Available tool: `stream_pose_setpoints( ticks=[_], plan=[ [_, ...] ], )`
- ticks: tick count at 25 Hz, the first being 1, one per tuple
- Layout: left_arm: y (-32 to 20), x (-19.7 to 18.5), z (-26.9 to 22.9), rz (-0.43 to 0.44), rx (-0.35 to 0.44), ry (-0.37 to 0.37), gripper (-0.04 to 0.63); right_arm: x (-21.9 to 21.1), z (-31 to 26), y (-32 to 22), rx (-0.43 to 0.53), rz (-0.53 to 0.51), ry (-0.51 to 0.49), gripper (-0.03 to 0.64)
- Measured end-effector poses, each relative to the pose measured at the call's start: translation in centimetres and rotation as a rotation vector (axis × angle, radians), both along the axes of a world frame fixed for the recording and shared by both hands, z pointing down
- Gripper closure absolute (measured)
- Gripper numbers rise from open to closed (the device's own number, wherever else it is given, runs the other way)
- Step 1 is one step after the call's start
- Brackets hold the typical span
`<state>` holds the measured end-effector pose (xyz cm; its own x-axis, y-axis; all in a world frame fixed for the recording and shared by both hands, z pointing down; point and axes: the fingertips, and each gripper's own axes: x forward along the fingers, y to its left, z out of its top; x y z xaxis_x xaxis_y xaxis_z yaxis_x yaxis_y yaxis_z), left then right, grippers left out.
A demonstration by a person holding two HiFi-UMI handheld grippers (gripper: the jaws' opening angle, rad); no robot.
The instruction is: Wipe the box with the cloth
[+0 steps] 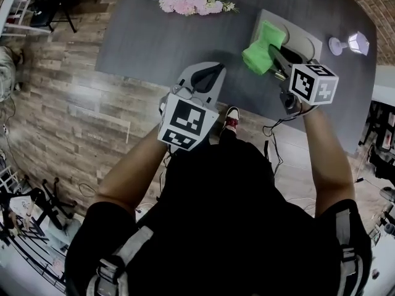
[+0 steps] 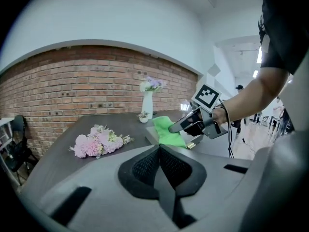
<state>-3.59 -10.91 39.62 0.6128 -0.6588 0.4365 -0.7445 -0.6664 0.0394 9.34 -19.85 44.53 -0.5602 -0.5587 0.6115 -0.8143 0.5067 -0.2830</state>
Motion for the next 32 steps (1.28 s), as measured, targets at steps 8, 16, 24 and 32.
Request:
stream_pose_setpoints(
  ticks=[8, 16, 24, 32],
  plan=[
    [0.0, 5.9, 0.0, 0.061, 0.001, -0.003, 0.586, 5.8, 0.4, 1.2, -0.012, 0.046, 0.010, 0.561],
    [0.1, 12.0, 0.0, 0.113, 0.002, -0.004, 0.586, 12.9, 0.8, 2.3, -0.019, 0.114, 0.011, 0.561],
    [0.4, 18.3, -1.1, 0.158, 0.028, 0.001, 0.586, 19.4, 0.6, 3.8, -0.018, 0.155, 0.019, 0.561],
    [1.3, 22.5, -0.8, 0.178, 0.015, -0.003, 0.586, 23.9, 0.9, 4.6, -0.014, 0.172, 0.016, 0.561]
  ],
)
